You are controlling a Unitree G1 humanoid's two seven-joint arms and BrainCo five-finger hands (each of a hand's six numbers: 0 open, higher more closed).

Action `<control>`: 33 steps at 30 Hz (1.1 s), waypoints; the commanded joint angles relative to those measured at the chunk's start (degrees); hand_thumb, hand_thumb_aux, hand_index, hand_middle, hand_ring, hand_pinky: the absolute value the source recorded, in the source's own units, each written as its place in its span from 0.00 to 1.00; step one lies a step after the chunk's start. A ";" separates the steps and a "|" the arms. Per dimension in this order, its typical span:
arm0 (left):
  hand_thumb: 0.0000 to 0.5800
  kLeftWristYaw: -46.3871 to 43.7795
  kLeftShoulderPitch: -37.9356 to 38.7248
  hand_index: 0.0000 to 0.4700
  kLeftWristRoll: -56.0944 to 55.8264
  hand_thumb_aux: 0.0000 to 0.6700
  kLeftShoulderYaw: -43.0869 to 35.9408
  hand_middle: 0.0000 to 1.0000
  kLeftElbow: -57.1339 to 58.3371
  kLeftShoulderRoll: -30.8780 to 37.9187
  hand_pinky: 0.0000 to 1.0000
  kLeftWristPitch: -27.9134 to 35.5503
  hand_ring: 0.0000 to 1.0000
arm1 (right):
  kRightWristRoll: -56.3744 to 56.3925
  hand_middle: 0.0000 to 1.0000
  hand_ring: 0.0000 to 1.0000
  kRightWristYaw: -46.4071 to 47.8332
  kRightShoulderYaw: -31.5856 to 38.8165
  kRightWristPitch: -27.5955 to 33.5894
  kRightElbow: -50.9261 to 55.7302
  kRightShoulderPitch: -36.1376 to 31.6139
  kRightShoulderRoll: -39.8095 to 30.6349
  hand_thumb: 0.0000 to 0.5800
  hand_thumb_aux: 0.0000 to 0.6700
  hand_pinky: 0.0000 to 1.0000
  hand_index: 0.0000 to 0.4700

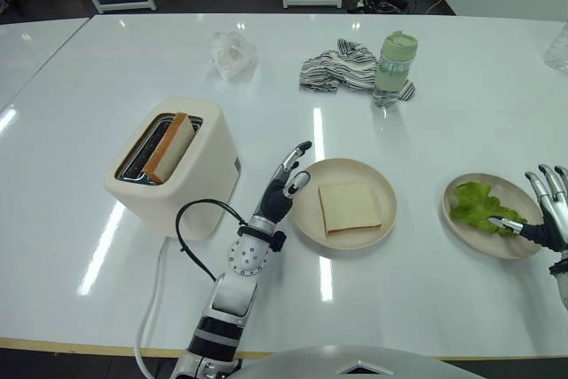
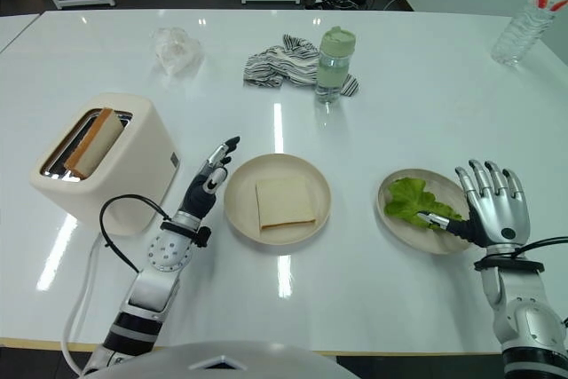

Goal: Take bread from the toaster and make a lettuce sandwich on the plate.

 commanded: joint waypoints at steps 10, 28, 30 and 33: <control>0.00 -0.61 0.71 0.00 1.28 0.00 -2.15 0.00 1.48 -0.46 0.00 0.79 0.00 | 3.89 0.00 0.00 -5.91 14.69 -3.25 27.02 -15.44 -2.92 0.71 0.46 0.00 0.46; 0.00 -0.49 1.21 0.00 1.47 0.00 -2.24 0.00 2.37 -0.88 0.00 0.91 0.00 | 12.52 0.00 0.00 -10.93 19.63 -5.77 24.01 -15.25 -6.62 1.00 1.00 0.00 1.00; 0.00 -0.40 1.25 0.00 1.53 0.00 -2.27 0.00 2.55 -0.96 0.00 0.85 0.00 | 13.88 0.00 0.00 -10.38 18.09 -5.43 19.03 -12.83 -7.48 1.00 1.00 0.00 1.00; 0.00 -0.21 1.33 0.00 1.69 0.00 -2.35 0.00 2.88 -1.17 0.00 0.72 0.00 | 15.57 0.00 0.00 -9.37 15.39 -4.45 11.43 -8.99 -8.74 1.00 1.00 0.00 1.00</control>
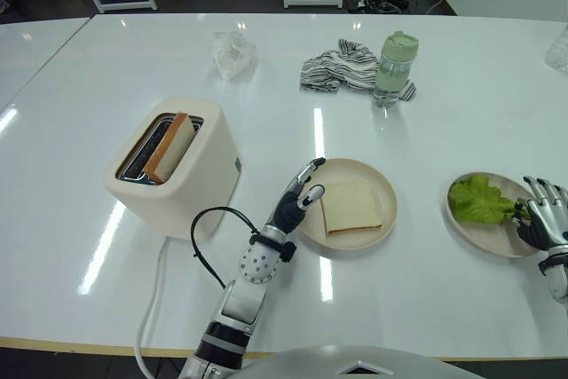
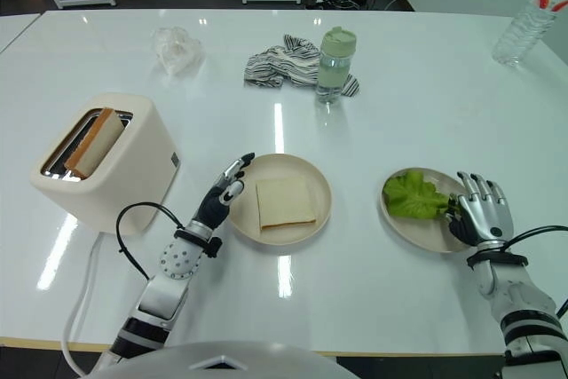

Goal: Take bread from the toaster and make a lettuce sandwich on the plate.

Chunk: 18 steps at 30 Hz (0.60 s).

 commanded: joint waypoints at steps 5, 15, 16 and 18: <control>0.00 0.76 0.39 0.00 0.68 0.00 -0.42 0.00 1.74 -0.61 0.00 0.06 0.00 | 4.10 0.00 0.00 3.51 -8.65 3.04 -19.23 10.06 -3.31 1.00 1.00 0.00 1.00; 0.00 1.99 -0.04 0.00 0.85 0.00 -0.76 0.00 3.62 -1.33 0.00 -0.54 0.00 | 6.49 0.00 0.00 10.51 -18.18 3.60 -39.11 15.79 -1.18 1.00 1.00 0.00 1.00; 0.00 2.10 -0.15 0.00 0.81 0.00 -0.70 0.00 3.89 -1.36 0.00 -0.63 0.00 | 6.16 0.00 0.00 11.47 -17.43 3.63 -40.55 14.94 -0.45 1.00 1.00 0.00 1.00; 0.00 2.54 -0.25 0.00 0.60 0.00 -0.38 0.00 4.34 -1.56 0.00 -0.84 0.00 | 4.66 0.00 0.00 13.23 -14.71 3.89 -42.48 12.28 1.38 1.00 1.00 0.00 1.00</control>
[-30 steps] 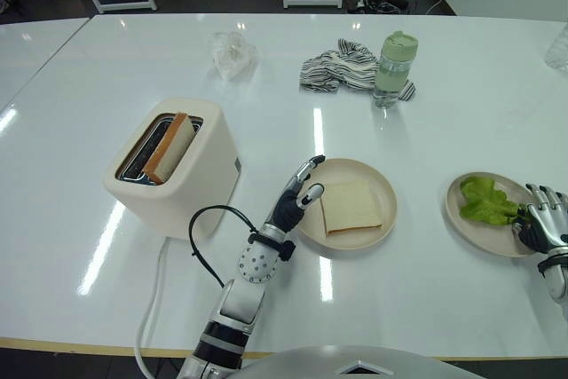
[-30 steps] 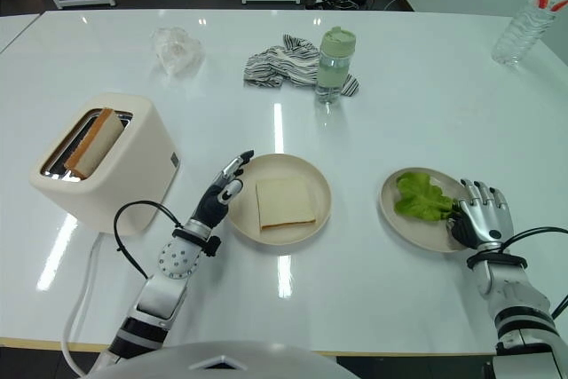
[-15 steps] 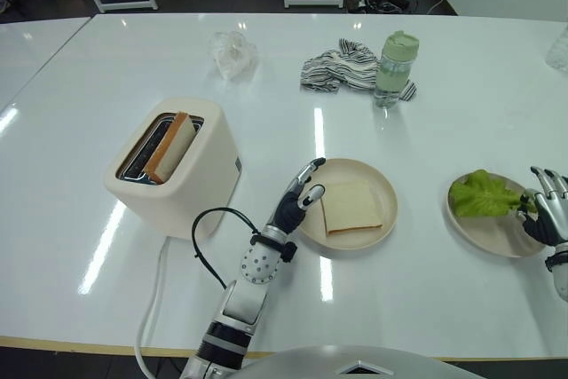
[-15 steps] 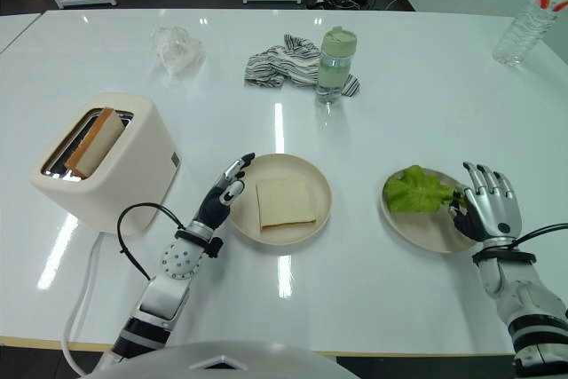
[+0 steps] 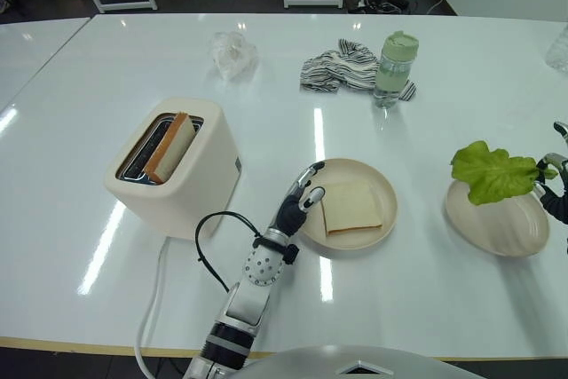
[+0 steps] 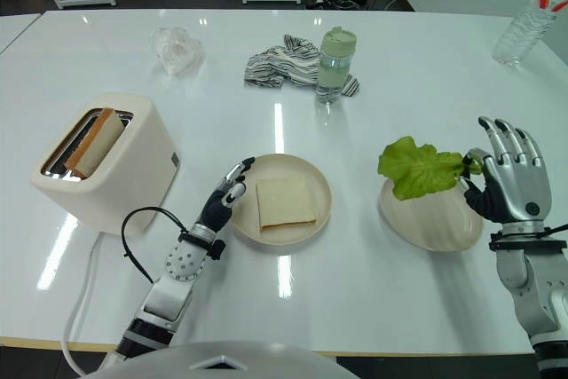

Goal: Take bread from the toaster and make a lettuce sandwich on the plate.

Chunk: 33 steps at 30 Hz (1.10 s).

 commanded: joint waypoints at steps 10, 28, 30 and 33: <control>0.00 5.34 -1.68 0.00 -0.45 0.00 5.04 0.00 3.76 -1.78 0.00 0.81 0.00 | -8.57 0.00 0.00 9.72 21.67 -1.64 0.60 -18.09 16.72 1.00 1.00 0.00 1.00; 0.00 6.05 -1.05 0.00 0.01 0.00 4.91 0.00 4.61 -2.33 0.00 0.09 0.00 | -15.48 0.00 0.00 4.93 35.14 -1.73 21.30 -28.99 26.28 1.00 1.00 0.00 1.00; 0.00 5.99 -0.98 0.00 0.04 0.00 4.83 0.00 4.56 -2.33 0.00 0.16 0.00 | -15.57 0.00 0.00 4.71 35.50 -1.56 21.55 -29.17 26.18 1.00 1.00 0.00 1.00; 0.00 5.89 -0.97 0.00 0.03 0.00 4.81 0.00 4.44 -2.27 0.00 0.20 0.00 | -15.70 0.00 0.00 4.48 35.61 -1.35 21.32 -29.10 25.80 1.00 1.00 0.00 1.00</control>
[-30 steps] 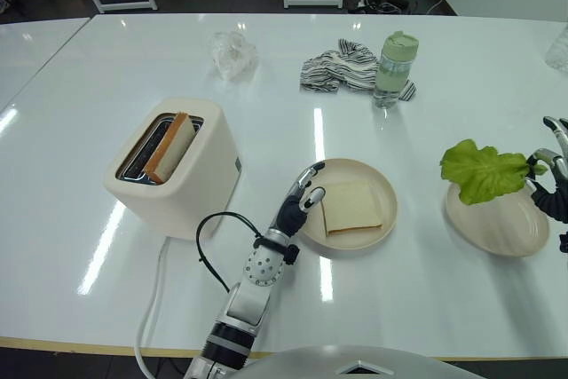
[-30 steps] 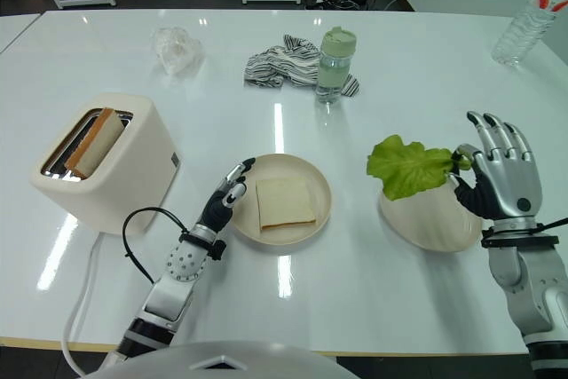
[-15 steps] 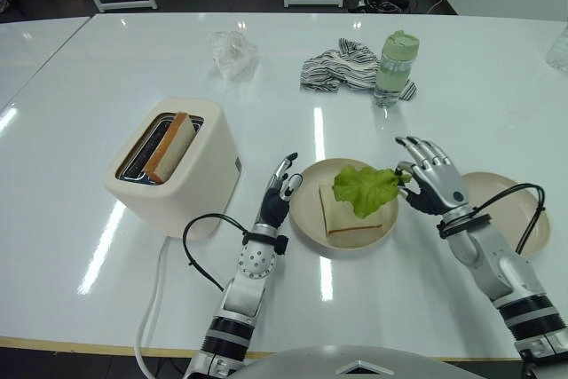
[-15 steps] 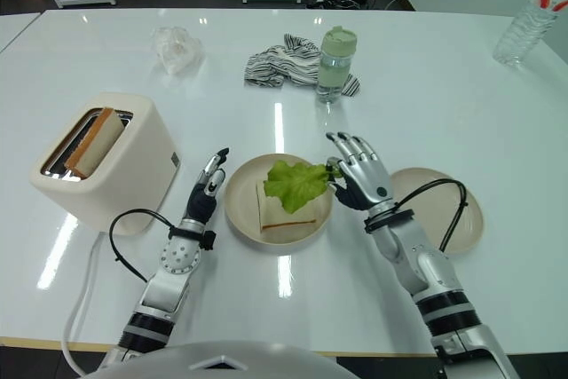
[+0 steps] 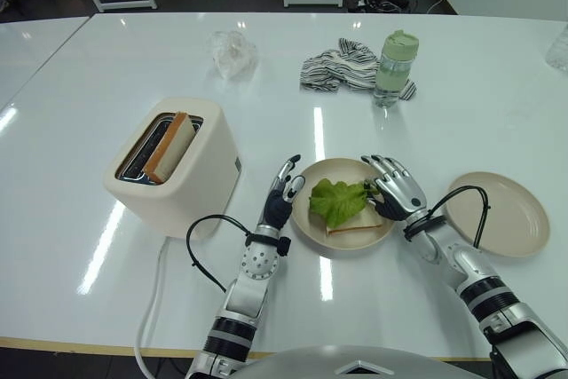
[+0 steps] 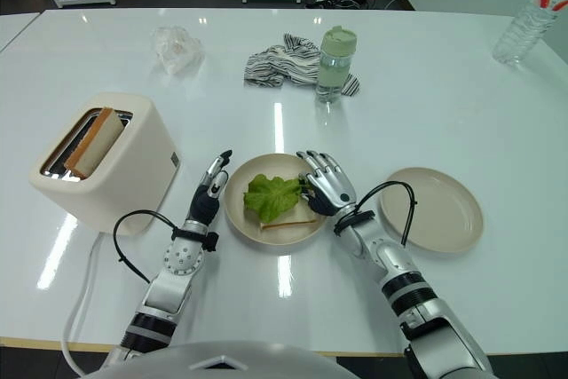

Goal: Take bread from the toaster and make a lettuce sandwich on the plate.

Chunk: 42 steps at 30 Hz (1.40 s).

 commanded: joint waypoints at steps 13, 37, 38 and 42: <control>0.00 -0.34 0.41 0.00 0.13 0.00 -0.16 0.00 0.57 -0.05 0.00 0.44 0.00 | -0.19 0.00 0.00 0.58 -0.62 0.89 -5.51 3.17 -4.67 1.00 1.00 0.00 1.00; 0.00 -0.94 0.83 0.00 -0.06 0.00 0.37 0.00 0.40 0.72 0.00 0.70 0.00 | -1.99 0.00 0.00 1.81 -1.66 5.80 -4.89 4.06 -8.17 0.00 0.00 0.00 0.00; 0.00 -0.98 0.87 0.00 -0.06 0.00 0.41 0.00 0.32 0.78 0.00 0.71 0.00 | -1.63 0.00 0.00 2.21 -2.56 5.89 -5.70 4.46 -9.46 0.00 0.00 0.00 0.00; 0.00 -1.06 1.16 0.00 0.00 0.00 0.50 0.00 -0.04 0.84 0.00 0.74 0.00 | 3.82 0.00 0.00 5.28 -9.02 4.96 -11.75 7.17 -14.52 0.00 0.00 0.00 0.00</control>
